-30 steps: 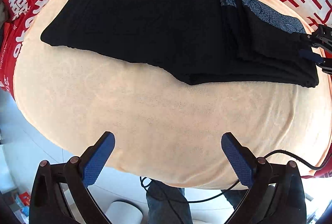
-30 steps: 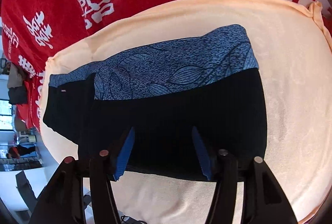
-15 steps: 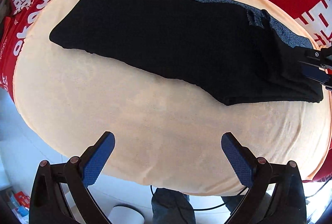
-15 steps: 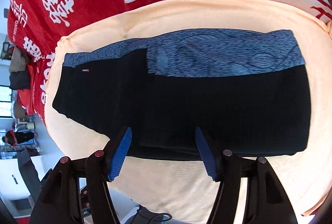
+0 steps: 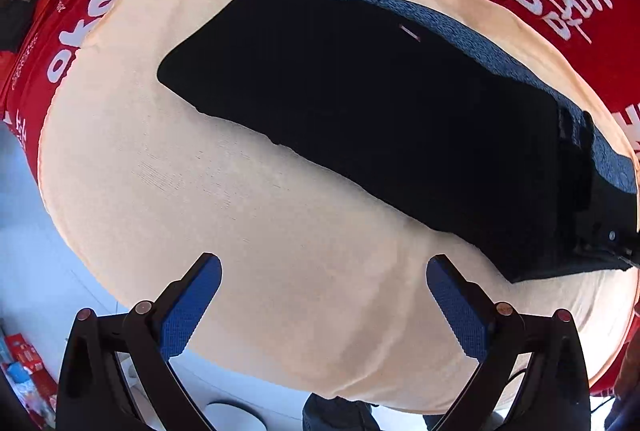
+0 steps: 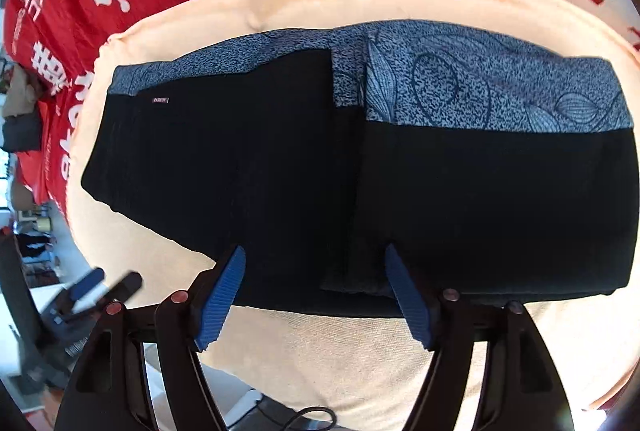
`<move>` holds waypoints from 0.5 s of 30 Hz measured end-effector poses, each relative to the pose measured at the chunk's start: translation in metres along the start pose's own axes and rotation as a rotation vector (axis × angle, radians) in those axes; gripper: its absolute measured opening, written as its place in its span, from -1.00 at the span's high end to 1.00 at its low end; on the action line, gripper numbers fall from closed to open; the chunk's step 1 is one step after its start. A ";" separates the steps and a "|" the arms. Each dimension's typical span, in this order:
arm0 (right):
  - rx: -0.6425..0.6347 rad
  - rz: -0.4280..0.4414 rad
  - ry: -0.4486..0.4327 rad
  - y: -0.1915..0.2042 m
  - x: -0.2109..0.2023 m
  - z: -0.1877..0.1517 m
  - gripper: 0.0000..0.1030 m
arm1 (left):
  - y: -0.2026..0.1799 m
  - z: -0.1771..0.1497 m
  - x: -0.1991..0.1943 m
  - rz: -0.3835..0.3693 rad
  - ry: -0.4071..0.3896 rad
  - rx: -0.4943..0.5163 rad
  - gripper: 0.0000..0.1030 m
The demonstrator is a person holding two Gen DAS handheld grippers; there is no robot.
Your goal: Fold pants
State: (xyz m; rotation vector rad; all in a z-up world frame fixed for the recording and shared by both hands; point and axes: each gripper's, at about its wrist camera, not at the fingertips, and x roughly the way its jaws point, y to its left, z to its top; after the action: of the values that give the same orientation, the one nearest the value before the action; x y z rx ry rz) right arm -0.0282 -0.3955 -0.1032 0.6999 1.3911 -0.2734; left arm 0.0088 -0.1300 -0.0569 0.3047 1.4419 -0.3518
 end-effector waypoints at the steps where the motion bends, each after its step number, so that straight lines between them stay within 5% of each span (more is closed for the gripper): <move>1: -0.017 -0.013 0.000 0.004 -0.002 -0.002 -0.47 | 0.003 0.002 0.000 0.000 -0.003 -0.006 -1.00; 15: -0.113 0.033 0.000 0.049 0.000 -0.003 -0.48 | 0.031 0.021 0.008 -0.004 -0.004 -0.032 -1.00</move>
State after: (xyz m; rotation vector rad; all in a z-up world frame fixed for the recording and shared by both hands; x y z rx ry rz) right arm -0.0031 -0.3561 -0.0889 0.6283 1.3824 -0.1673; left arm 0.0412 -0.1107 -0.0627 0.2757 1.4430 -0.3319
